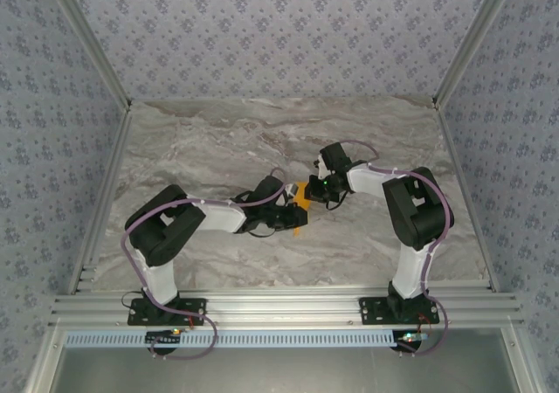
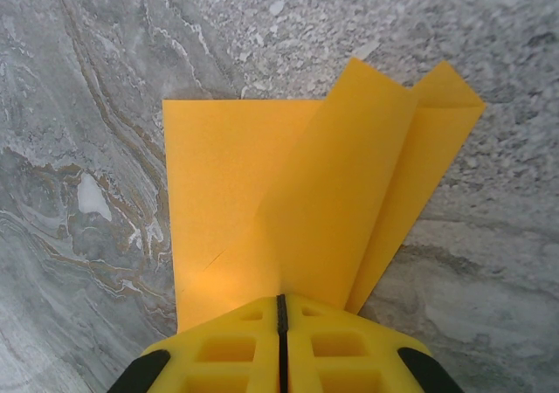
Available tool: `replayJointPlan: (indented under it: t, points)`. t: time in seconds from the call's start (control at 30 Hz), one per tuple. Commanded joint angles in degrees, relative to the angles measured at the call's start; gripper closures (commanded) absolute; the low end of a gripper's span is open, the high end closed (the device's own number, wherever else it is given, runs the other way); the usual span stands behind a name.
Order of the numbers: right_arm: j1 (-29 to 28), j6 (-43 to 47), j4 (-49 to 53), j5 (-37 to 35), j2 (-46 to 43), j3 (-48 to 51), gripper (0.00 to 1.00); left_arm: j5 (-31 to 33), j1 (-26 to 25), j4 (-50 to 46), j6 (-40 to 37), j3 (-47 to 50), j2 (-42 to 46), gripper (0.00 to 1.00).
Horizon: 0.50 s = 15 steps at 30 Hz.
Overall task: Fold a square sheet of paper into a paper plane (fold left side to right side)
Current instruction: Fold the wing for the fifth time at the center of the table.
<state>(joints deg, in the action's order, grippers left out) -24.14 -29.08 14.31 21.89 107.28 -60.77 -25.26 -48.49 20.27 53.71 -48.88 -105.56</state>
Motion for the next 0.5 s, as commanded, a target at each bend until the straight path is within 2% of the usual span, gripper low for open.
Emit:
replayJointPlan:
  t: [0.0, 0.47]
  points:
    - [0.2, 0.3, 8.0, -4.1, 2.5, 2.3, 0.90, 0.0, 0.0, 2.4, 1.0, 1.3, -0.7, 0.84]
    - [0.2, 1.0, 8.6, -4.1, 2.5, 1.7, 0.90, 0.6, -0.2, 4.2, 2.4, 4.8, -1.0, 0.84]
